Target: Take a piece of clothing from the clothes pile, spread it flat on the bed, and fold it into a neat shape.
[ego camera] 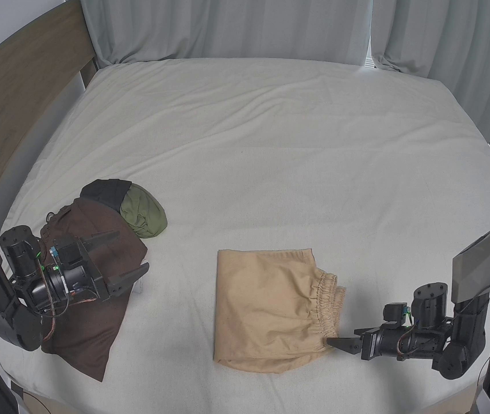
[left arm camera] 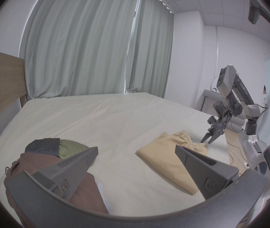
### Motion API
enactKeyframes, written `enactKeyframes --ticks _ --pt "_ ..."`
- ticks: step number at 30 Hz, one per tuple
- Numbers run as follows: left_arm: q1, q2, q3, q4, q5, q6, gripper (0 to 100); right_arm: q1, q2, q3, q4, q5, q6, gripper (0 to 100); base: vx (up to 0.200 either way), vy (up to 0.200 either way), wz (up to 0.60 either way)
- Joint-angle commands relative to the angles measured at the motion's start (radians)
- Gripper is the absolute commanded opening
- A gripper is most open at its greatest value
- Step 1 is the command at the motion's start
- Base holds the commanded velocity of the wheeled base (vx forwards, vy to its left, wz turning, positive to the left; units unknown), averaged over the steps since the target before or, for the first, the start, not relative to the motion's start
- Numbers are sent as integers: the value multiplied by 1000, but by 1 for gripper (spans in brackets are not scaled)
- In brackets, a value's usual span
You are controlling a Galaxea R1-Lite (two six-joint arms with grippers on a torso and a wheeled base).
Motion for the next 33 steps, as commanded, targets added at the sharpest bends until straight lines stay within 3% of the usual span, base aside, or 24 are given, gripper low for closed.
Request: enactKeyframes --ticks 1,13,22,33 --pt "-17 -62 8 0 -4 -4 100 3 115 -60 0 0 3 100 0 0 0" --pt "-35 -65 16 0 -4 -7 100 19 224 -187 0 0 24 100 0 0 0" --pt "-49 -67 22 0 -4 -7 100 109 210 -255 -6 0 210 100 0 0 0" --pt "-54 -68 27 0 -4 -7 100 117 197 -253 -8 0 213 100 0 0 0"
